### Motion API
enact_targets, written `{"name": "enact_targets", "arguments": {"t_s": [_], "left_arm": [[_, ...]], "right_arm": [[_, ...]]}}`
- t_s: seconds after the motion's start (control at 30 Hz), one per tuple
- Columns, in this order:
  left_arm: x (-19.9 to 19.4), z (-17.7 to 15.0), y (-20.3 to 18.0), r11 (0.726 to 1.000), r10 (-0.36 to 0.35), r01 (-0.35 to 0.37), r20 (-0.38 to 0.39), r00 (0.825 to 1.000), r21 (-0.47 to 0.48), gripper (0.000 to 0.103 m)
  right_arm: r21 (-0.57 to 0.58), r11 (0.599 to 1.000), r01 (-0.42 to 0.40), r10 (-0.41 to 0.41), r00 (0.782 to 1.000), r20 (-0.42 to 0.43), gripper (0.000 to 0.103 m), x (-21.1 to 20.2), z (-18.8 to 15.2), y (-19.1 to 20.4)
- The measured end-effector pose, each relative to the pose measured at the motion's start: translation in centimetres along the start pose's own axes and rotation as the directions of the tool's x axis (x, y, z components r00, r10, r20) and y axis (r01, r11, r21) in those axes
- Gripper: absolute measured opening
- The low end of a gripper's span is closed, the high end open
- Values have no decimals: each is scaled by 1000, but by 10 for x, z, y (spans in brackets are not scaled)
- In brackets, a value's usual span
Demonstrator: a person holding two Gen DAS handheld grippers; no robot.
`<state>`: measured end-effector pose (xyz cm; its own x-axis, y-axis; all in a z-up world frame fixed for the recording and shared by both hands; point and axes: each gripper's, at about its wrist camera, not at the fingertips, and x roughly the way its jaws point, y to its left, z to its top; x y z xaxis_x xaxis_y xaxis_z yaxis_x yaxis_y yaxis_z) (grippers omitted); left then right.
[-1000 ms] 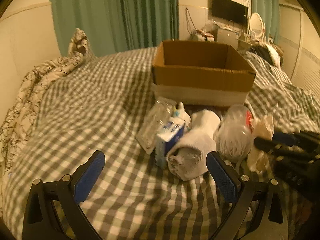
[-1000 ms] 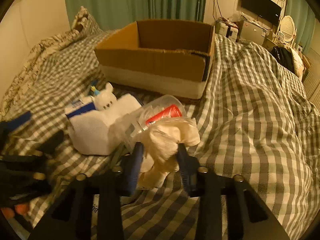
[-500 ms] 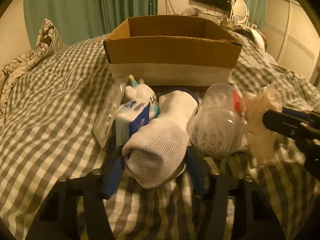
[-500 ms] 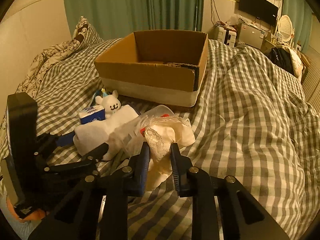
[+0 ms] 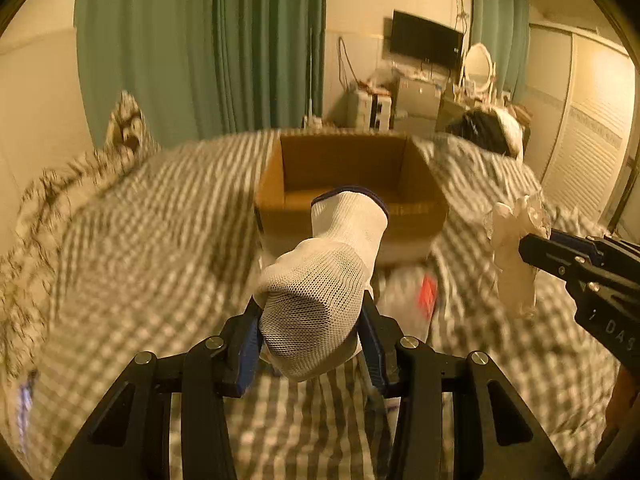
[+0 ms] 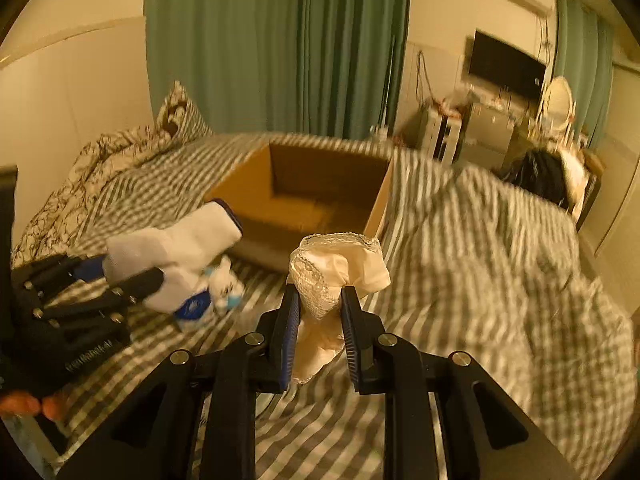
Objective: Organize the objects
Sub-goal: 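Grasp the white sock with left tool while right tool grasps the white bag, drop both in box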
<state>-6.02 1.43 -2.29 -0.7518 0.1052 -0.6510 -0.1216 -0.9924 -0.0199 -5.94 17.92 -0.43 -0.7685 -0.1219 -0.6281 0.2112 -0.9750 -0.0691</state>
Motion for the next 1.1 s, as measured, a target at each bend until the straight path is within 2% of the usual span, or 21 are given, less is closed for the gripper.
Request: {"name": "enact_targets", "arguments": {"t_s": [0.17,0.3,0.47,0.6,0.7,0.83,0.97,1.0,1.03,1.1], "left_arm": [[-4,47,3,1000,20,-21,61,998,13,45],[13,80,11,1000,-8,9,67,998,-11,45],[45,115,19,1000,12,-12,80,997,-4,45],[81,137,27,1000,-22,23,62,998,-10,45],[111,142,23,999,-47,46,46,998,16,45],[146,136,23,997,-70,70,11,997,38,45],[173,124,32,994,-112,112,-23,993,10,47],[175,122,33,993,-117,117,-29,993,8,49],[177,120,33,992,-122,122,-37,992,8,50],[177,117,32,992,-127,128,-45,991,16,59]], "right_arm": [[-27,999,-27,28,998,58,20,-7,42,-4],[-30,998,-55,57,995,79,20,3,76,-8],[-26,997,-68,70,995,76,20,38,114,-12],[-44,997,-68,71,996,58,20,74,130,-14],[-41,996,-73,74,996,40,20,107,136,-16],[-12,996,-84,84,996,-2,20,148,127,-26],[23,994,-111,112,993,-46,21,179,115,-33],[29,993,-112,114,992,-55,28,183,114,-34],[37,993,-110,112,992,-61,43,185,113,-37],[53,993,-103,106,993,-53,63,182,112,-41]]}}
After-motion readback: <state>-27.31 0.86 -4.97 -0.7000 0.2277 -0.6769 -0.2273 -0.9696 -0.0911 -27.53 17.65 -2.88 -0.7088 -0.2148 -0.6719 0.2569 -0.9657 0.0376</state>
